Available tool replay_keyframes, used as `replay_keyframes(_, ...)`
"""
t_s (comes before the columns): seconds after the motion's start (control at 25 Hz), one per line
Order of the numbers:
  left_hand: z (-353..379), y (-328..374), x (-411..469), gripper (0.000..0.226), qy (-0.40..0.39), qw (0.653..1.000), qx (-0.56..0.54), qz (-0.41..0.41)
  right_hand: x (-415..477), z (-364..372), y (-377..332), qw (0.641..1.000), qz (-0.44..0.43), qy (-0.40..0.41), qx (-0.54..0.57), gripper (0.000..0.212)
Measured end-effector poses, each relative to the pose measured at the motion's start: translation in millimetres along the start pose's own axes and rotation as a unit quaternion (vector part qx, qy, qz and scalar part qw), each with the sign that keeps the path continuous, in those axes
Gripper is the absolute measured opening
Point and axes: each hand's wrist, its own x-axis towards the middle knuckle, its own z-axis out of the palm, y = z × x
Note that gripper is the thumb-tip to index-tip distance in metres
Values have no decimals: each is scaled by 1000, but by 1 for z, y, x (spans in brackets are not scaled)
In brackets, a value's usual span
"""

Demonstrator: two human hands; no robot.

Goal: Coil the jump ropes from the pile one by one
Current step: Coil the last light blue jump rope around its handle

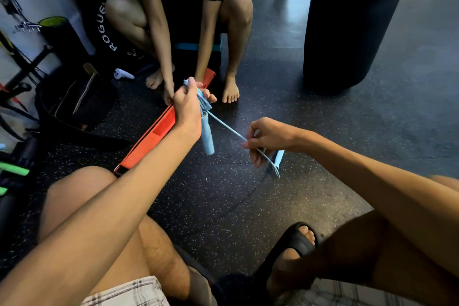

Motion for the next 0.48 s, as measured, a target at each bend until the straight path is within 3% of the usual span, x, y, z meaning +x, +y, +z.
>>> replay_keyframes(0.12, -3, -7, -4, 26, -53, 956, 248, 147, 5, 0, -4, 990, -102, 50, -85, 17)
replay_keyframes(0.2, -1, -8, -11, 27, -100, 921, 339, 167, 4, -1, -12, 974, -158, 94, -133, 22)
replay_keyframes(0.4, 0, -8, -22, 40, -254, 840, 475, 61, 3, -10, -18, 936, -208, 216, -185, 25)
replay_keyframes(0.48, 3, -7, -29, 47, -324, 845, 425, -35, 4, -16, -17, 924, -211, 248, -201, 23)
